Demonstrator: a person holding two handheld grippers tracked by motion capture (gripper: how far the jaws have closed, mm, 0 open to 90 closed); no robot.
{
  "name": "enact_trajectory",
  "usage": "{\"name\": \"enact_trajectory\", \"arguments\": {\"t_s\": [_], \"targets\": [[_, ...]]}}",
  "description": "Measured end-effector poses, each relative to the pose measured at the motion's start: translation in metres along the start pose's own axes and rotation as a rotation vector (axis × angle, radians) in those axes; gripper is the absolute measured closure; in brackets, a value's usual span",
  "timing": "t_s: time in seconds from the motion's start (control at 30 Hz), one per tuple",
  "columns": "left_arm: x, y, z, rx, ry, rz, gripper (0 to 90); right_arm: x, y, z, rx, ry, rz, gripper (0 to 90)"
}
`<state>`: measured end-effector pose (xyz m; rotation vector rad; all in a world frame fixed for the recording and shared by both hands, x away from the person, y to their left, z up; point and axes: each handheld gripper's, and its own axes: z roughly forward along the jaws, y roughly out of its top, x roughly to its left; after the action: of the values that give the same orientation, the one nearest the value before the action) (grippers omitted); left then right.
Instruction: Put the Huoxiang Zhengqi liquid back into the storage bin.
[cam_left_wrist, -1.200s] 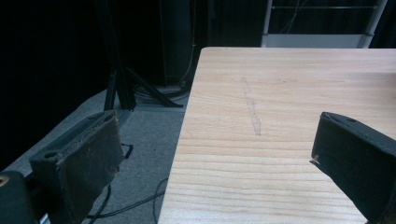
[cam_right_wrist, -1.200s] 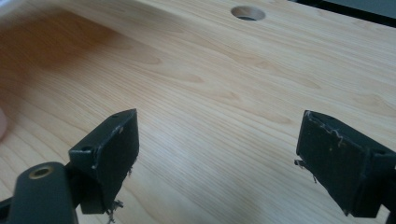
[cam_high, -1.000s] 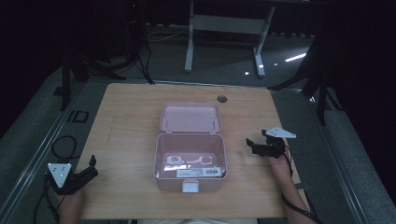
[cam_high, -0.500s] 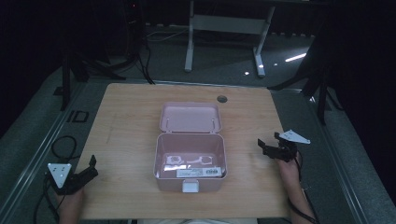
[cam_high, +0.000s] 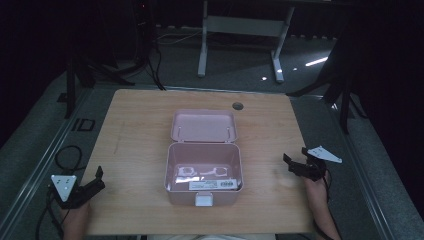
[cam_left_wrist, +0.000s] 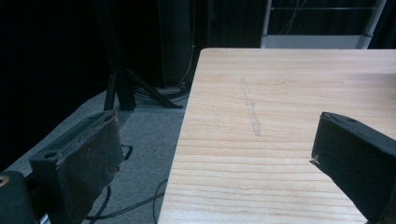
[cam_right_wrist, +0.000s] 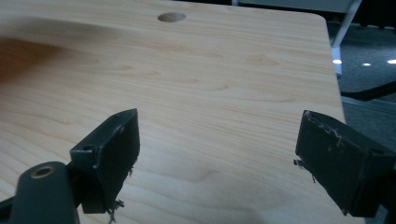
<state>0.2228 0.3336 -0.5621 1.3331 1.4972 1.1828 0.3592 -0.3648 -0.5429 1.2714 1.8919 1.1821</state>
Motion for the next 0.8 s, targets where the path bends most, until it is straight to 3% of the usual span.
{"name": "enact_trajectory", "arguments": {"t_s": [0.27, 0.43, 0.8], "targets": [[0.0, 0.0, 0.0, 0.001, -0.001, -0.001, 2.1, -0.004, -0.004, -0.013, -0.028, -0.038, 0.052, 13.3], [0.0, 0.0, 0.0, 0.003, -0.004, -0.001, 2.1, -0.003, -0.008, -0.017, -0.014, -0.054, 0.03, 13.3], [0.001, 0.0, 0.0, 0.001, -0.003, -0.008, 2.1, -0.006, -0.013, -0.023, -0.02, -0.09, 0.069, 13.5]]}}
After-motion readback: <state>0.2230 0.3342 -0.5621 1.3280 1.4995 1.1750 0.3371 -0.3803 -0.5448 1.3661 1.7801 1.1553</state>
